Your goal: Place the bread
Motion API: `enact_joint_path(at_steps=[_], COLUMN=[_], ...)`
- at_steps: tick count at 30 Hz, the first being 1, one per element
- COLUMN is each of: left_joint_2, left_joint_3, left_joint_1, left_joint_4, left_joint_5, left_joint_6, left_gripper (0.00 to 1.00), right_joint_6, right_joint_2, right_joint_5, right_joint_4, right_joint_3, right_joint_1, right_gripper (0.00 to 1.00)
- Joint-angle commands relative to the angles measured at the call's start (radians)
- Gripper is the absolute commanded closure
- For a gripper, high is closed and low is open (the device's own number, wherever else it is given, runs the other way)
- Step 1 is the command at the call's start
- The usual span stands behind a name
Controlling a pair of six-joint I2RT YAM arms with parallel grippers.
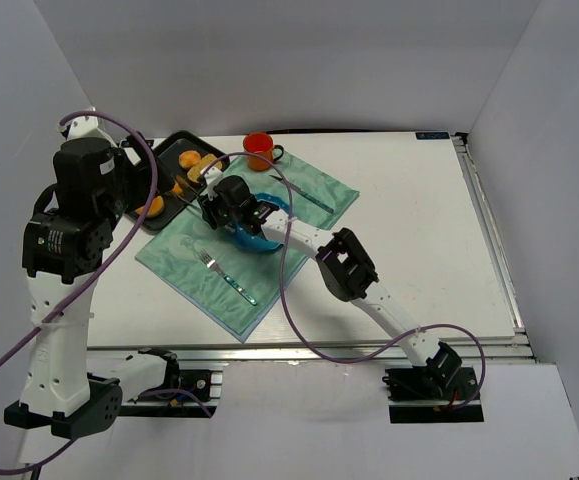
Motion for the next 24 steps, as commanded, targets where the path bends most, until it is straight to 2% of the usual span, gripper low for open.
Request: enact_joint_path(at_steps=[1, 7, 8, 10, 11, 14, 16, 18, 21, 24], left_joint_2=[-0.016, -0.017, -0.016, -0.019, -0.019, -0.023, -0.028, -0.033, -0.039, -0.042], left_joint_3=[-0.008, -0.009, -0.008, -0.011, -0.012, -0.022, -0.031, -0.035, -0.045, -0.042], left_joint_1=[-0.004, -0.004, -0.004, -0.004, -0.004, -0.002, -0.004, -0.004, -0.004, -0.004], left_joint_4=[0.003, 0.000, 0.000, 0.000, 0.000, 0.001, 0.004, 0.010, 0.019, 0.026], left_joint_5=[-0.015, -0.021, -0.023, -0.021, -0.023, -0.023, -0.023, -0.026, -0.025, -0.015], left_joint_6=[0.010, 0.010, 0.010, 0.010, 0.009, 0.007, 0.007, 0.007, 0.004, -0.014], left_gripper=[0.05, 0.05, 0.05, 0.05, 0.05, 0.05, 0.05, 0.05, 0.05, 0.05], right_joint_6=[-0.018, -0.020, -0.020, -0.021, -0.021, -0.012, 0.014, 0.043, 0.092, 0.105], right_joint_2=[0.000, 0.002, 0.002, 0.000, -0.001, -0.017, -0.047, -0.104, -0.194, -0.231], right_joint_5=[0.006, 0.004, 0.004, 0.003, 0.004, 0.004, -0.002, -0.011, -0.005, 0.004], right_joint_4=[0.056, 0.064, 0.066, 0.067, 0.067, 0.069, 0.069, 0.067, 0.090, 0.072], right_joint_3=[0.052, 0.055, 0.055, 0.057, 0.057, 0.054, 0.043, 0.006, -0.063, -0.014], right_joint_1=[0.008, 0.009, 0.009, 0.009, 0.009, 0.009, 0.009, 0.009, 0.012, 0.012], right_gripper=[0.53, 0.64, 0.70, 0.76, 0.83, 0.93, 0.92, 0.99, 1.00, 1.00])
